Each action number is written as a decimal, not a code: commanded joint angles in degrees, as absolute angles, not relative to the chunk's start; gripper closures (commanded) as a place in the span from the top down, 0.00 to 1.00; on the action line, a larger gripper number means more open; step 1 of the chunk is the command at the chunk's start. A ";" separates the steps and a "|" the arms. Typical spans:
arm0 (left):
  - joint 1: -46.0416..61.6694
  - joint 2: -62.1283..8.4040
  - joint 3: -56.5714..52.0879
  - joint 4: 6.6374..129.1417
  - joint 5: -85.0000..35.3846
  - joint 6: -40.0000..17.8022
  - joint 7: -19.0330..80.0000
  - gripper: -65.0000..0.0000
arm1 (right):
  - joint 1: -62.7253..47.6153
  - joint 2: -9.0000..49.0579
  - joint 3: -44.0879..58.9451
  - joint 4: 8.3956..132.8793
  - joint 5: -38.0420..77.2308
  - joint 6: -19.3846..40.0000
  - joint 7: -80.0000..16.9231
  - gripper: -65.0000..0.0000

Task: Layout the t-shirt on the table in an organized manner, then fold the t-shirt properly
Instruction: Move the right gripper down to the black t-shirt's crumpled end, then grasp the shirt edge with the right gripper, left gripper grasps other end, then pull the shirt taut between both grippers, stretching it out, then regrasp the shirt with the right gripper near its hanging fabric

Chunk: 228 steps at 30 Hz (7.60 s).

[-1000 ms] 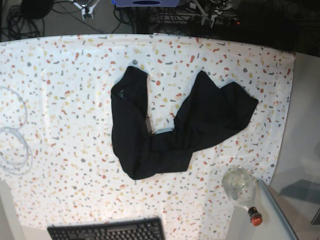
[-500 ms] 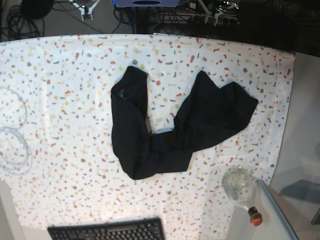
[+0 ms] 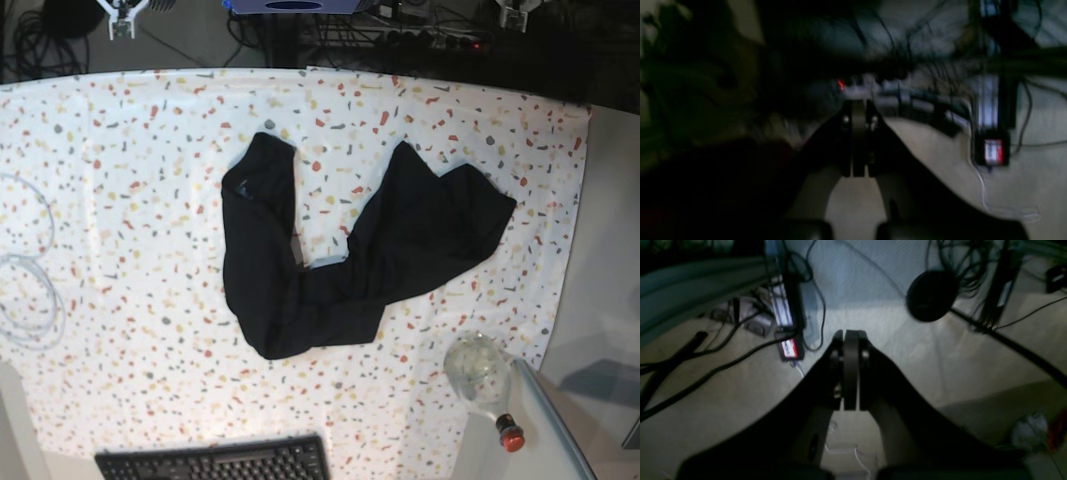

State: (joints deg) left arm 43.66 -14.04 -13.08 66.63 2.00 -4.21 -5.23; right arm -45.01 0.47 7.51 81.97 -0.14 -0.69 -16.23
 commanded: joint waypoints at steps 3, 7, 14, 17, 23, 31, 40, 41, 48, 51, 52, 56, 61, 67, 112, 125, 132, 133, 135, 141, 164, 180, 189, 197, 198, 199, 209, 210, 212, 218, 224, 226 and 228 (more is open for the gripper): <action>47.96 -14.46 -15.87 77.05 1.98 -5.32 -6.11 0.00 | -48.57 0.40 7.52 91.91 0.04 -0.57 -15.43 0.00; 50.15 -14.11 -18.86 87.34 -1.10 -8.57 -5.85 0.00 | -50.24 -1.36 7.52 102.99 0.04 -0.57 -15.43 0.00; 44.79 -16.48 -18.77 95.60 -15.43 -14.11 3.91 0.00 | -40.31 -1.89 7.08 110.81 -0.13 -0.57 -19.74 0.00; 38.55 -16.40 -19.12 95.78 -16.66 -14.11 10.77 0.00 | -32.31 -1.45 5.76 111.52 -0.22 -0.48 -28.44 0.00; 27.47 -16.31 -19.21 96.22 -16.84 -14.11 22.81 0.00 | -17.89 2.59 -9.89 111.34 -5.49 -0.48 -44.00 0.14; 25.10 -12.26 -27.65 96.22 -20.44 -14.37 24.66 0.22 | -10.86 2.51 -29.58 106.15 -22.99 -0.66 -44.00 0.41; 24.84 -15.16 -29.05 94.37 -21.14 -14.37 24.66 0.22 | -1.98 -5.67 -36.53 88.57 -28.88 -9.98 -44.00 0.50; 24.84 -15.16 -29.05 94.81 -21.05 -14.37 24.66 0.22 | -1.27 -6.37 -36.53 87.43 -28.88 -9.98 -44.00 0.50; 23.34 -15.25 -29.58 94.81 -21.05 -14.37 24.92 0.22 | 3.38 -7.87 -36.62 78.55 -28.70 -9.98 -44.00 0.50; 23.69 -14.73 -29.58 95.08 -21.05 -14.37 25.01 0.22 | 5.05 -7.87 -36.44 76.35 -28.70 -9.98 -44.00 0.50; 23.69 -14.73 -29.58 94.99 -21.05 -14.37 25.01 0.22 | 5.67 -7.78 -36.44 75.47 -28.70 -9.98 -44.00 0.50; 23.60 -14.64 -29.49 94.81 -21.05 -14.37 25.01 0.22 | 6.29 -7.69 -34.07 74.42 -28.70 -9.98 -44.00 0.50; 23.43 -14.64 -29.58 94.81 -21.05 -14.37 25.01 0.22 | 6.29 -7.43 -33.19 74.15 -29.05 -9.98 -44.00 0.49; 23.34 -14.81 -29.58 94.81 -21.05 -14.37 24.84 0.22 | 6.29 -5.85 -28.88 75.03 -29.23 -9.98 -44.00 0.49; 20.09 -15.16 -29.14 87.87 -20.97 -14.37 24.57 0.22 | 13.32 -2.68 -26.51 66.86 -25.71 -9.54 -39.25 0.30; 19.65 -15.16 -29.05 85.14 -20.97 -14.37 24.57 0.22 | 10.51 -2.07 -26.33 74.51 -25.89 -9.63 -40.22 0.00; 18.15 -14.90 -28.00 82.68 -20.97 -14.37 24.57 0.07 | 4.79 1.71 -26.07 94.29 -25.71 -9.54 -46.55 0.00; 18.15 -15.08 -26.68 82.68 -20.97 -14.37 24.57 0.01 | 4.18 2.51 -26.07 96.31 -25.63 -9.54 -47.25 0.00; 17.98 -15.25 -22.99 82.68 -20.97 -14.37 24.57 0.00 | 2.95 3.91 -26.07 99.91 -25.63 -9.54 -48.31 0.00; 15.08 -13.32 -12.18 86.02 -21.05 -14.11 24.57 0.00 | -0.66 7.08 -22.11 108.44 -25.63 -9.54 -48.84 0.00; -8.40 -13.67 -8.48 65.36 -6.46 -9.27 25.10 0.00 | -13.93 8.92 -1.98 113.63 -25.54 2.86 -44.26 0.00; -0.13 -16.66 -8.66 71.34 -6.99 -9.36 25.10 0.00 | -12.53 6.46 3.47 110.73 -25.45 8.13 -39.16 0.00; -0.40 -17.71 -9.98 74.15 -6.99 -9.36 25.10 0.00 | -8.92 9.01 4.00 117.23 -25.89 21.76 -45.32 0.00; -1.36 -18.42 -16.57 73.19 -6.46 -9.36 25.19 0.00 | -24.92 0.48 10.51 117.14 -25.71 34.77 -33.63 0.00; -1.27 -18.95 -16.48 73.10 -6.46 -9.36 25.19 0.00 | -25.63 -0.04 10.51 116.62 -25.63 35.82 -34.33 0.00; -1.19 -19.03 -16.48 73.10 -6.46 -9.36 25.19 0.00 | -26.07 -0.40 10.51 115.47 -25.54 36.79 -35.30 0.00; -0.84 -19.82 -17.10 73.10 -6.37 -9.10 24.66 0.00 | -22.64 -0.75 14.46 98.15 -25.54 37.23 -40.40 0.00; -0.48 -19.91 -17.10 73.10 -6.37 -9.10 24.66 0.00 | -22.11 -0.75 15.08 97.54 -25.54 37.58 -41.36 0.00; -0.04 -20.00 -17.19 73.19 -6.46 -9.10 24.48 0.00 | -22.73 -0.75 15.52 99.47 -25.45 37.85 -41.54 0.03; 0.40 -19.91 -17.19 73.10 -6.64 -9.27 24.57 0.00 | -23.16 -1.01 15.25 114.95 -19.65 40.00 -41.63 0.40; 0.40 -19.82 -17.19 73.10 -6.81 -9.27 25.01 0.00 | -7.60 -1.89 15.25 108.44 -18.59 40.00 -46.29 0.42; 1.19 -19.91 -17.19 73.10 -6.81 -9.27 24.92 0.28 | -2.07 -3.47 15.60 105.98 -18.68 40.00 -50.68 0.42; 1.63 -19.91 -17.19 73.19 -6.73 -9.27 24.75 0.56 | -0.22 -4.70 15.69 107.30 -18.68 40.00 -53.05 0.42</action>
